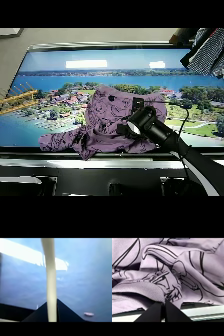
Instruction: Fold the clothes and pants, and hang the long-sleeved shirts on hangers.
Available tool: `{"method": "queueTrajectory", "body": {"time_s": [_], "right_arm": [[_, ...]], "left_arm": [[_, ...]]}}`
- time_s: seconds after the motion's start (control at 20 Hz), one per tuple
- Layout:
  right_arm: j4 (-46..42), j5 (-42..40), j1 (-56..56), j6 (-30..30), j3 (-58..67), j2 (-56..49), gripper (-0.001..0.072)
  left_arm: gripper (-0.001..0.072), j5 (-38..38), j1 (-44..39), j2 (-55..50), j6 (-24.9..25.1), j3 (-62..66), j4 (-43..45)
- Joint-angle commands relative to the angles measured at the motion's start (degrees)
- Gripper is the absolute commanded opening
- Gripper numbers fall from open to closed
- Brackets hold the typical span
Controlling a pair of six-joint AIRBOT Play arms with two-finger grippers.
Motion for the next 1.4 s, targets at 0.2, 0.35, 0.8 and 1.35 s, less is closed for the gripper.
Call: {"method": "queueTrajectory", "body": {"time_s": [0.2, 0.35, 0.8, 1.35], "right_arm": [[-0.2, 0.1, 0.0, 0.0, 0.0, 0.0, 0.0040], [-1.4, 0.1, 0.0, -0.1, 0.0, 0.0, 0.0039], [-5.1, 0.1, 0.0, 0.2, 0.0, 0.0, 0.0039], [-0.3, -1.2, -8.4, 0.7, 0.0, 0.0, 0.0039]], "left_arm": [[0.0027, 5.4, -7.1, 6.4, -6.1, 8.4, -0.5], [0.0027, 9.5, -10.5, 10.1, -6.2, 9.7, -0.7], [0.0025, 3.5, -19.2, 20.2, 5.9, 4.3, -21.9], [0.0026, -5.7, -44.1, 57.4, 12.6, -45.9, -22.3]]}}
